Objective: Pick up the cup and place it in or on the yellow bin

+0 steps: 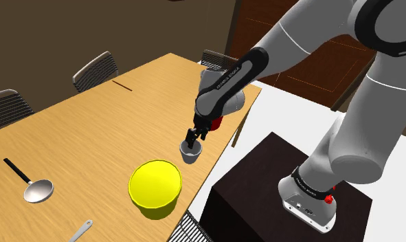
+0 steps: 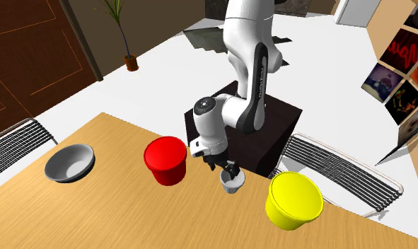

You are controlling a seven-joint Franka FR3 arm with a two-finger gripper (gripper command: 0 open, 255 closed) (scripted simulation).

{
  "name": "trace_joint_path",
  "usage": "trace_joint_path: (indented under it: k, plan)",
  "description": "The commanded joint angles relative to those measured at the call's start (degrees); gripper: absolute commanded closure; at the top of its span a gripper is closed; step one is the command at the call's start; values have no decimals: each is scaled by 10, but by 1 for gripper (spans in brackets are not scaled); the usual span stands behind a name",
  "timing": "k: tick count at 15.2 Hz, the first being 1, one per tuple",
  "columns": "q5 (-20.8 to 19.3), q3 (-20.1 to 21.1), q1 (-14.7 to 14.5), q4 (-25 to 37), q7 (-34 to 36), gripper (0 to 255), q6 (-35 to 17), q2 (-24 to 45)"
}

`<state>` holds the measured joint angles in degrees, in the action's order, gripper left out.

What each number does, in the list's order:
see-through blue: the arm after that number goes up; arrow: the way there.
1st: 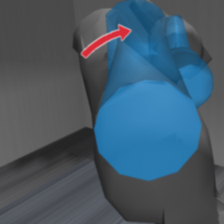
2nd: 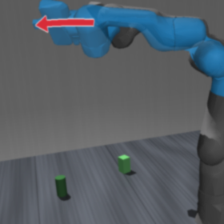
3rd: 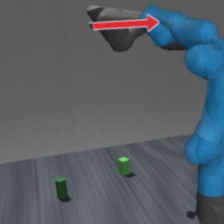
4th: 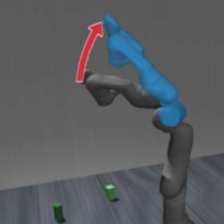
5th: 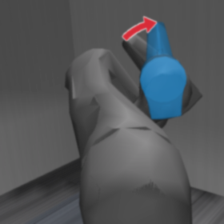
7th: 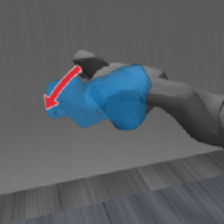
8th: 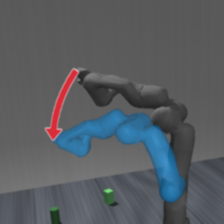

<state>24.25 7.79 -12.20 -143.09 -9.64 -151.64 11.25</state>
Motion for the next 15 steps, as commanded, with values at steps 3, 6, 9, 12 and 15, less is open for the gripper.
trace_joint_path:
  k: [3,6,9,12,15]
  plan:
    - [5,3,0,0,-5,0,-12,12]
    - [5,3,0,0,-5,0,-12,12]
    - [5,3,0,0,-4,255,-12,12]
    - [5,3,0,0,-5,255,-12,12]
    - [5,3,0,0,-4,255,-12,11]
